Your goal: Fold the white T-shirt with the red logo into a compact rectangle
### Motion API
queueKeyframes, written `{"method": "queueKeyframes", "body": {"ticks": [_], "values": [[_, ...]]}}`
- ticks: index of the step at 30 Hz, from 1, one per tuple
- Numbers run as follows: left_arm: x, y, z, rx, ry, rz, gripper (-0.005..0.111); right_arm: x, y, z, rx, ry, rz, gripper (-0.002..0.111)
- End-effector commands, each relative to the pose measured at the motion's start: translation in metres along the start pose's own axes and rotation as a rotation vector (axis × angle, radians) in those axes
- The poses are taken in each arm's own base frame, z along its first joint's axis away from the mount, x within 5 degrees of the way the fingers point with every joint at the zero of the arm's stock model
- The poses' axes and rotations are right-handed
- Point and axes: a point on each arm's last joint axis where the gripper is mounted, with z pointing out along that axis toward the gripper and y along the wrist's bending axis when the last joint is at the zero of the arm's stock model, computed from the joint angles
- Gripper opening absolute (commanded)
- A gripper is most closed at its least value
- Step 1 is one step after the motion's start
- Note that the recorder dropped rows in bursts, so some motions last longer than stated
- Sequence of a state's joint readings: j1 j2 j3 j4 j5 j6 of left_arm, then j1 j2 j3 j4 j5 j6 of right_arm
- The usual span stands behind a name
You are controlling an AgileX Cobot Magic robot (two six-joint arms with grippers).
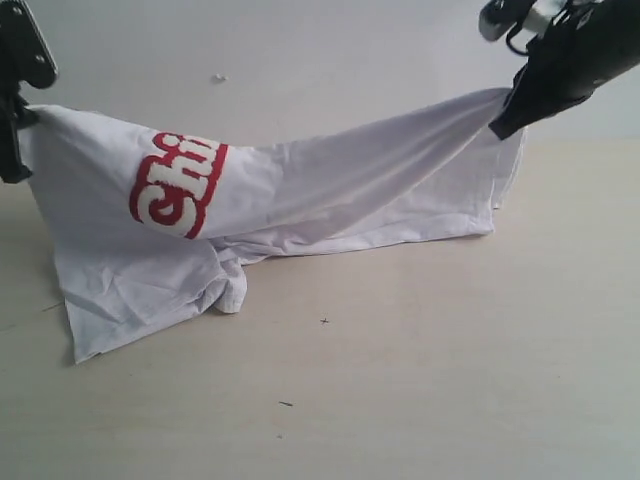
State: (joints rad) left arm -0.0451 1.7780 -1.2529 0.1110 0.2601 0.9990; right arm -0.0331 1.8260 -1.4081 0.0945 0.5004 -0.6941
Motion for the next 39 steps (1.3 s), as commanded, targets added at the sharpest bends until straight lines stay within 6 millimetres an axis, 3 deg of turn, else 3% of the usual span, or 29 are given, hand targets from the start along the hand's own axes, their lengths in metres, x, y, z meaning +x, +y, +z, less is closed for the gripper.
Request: {"method": "queueKeyframes", "body": {"ticks": [1, 7, 16, 18, 21, 22, 23, 24, 27, 31, 34, 39], "values": [[0.002, -0.008, 0.041, -0.092, -0.070, 0.010, 0.000, 0.011, -0.002, 0.039, 0.059, 0.012, -0.104, 0.000], [0.007, -0.026, 0.082, -0.172, -0.141, 0.009, 0.003, 0.014, -0.002, 0.076, 0.144, -0.089, -0.144, 0.000], [0.022, -0.024, 0.115, -0.328, -0.204, -0.066, 0.035, 0.015, -0.002, 0.119, 0.330, -0.330, -0.208, 0.000], [0.031, -0.025, 0.127, -0.324, -0.187, -0.078, 0.051, 0.021, -0.001, 0.133, 0.395, -0.390, -0.149, 0.001], [0.037, -0.026, 0.138, -0.325, -0.177, -0.092, 0.067, 0.029, -0.002, 0.145, 0.420, -0.361, -0.163, 0.016], [0.040, -0.026, 0.142, -0.324, -0.173, -0.116, 0.072, 0.033, -0.004, 0.151, 0.436, -0.338, -0.135, 0.035], [0.041, -0.026, 0.143, -0.324, -0.173, -0.129, 0.073, 0.034, -0.005, 0.153, 0.445, -0.328, -0.124, 0.043], [0.041, -0.024, 0.143, -0.329, -0.174, -0.132, 0.073, 0.035, -0.009, 0.152, 0.472, -0.322, -0.073, 0.060], [0.042, -0.025, 0.144, -0.318, -0.169, -0.132, 0.073, 0.030, -0.016, 0.147, 0.554, -0.361, -0.085, 0.083], [0.043, -0.027, 0.144, -0.283, -0.146, -0.124, 0.073, 0.033, -0.014, 0.150, 0.523, -0.325, -0.075, 0.085], [0.043, -0.028, 0.144, -0.275, -0.144, -0.117, 0.071, 0.033, -0.004, 0.155, 0.266, -0.175, -0.078, 0.085], [0.044, -0.030, 0.144, -0.246, -0.122, -0.092, 0.071, 0.010, -0.021, 0.144, 0.121, -0.156, 0.128, 0.085]]}}
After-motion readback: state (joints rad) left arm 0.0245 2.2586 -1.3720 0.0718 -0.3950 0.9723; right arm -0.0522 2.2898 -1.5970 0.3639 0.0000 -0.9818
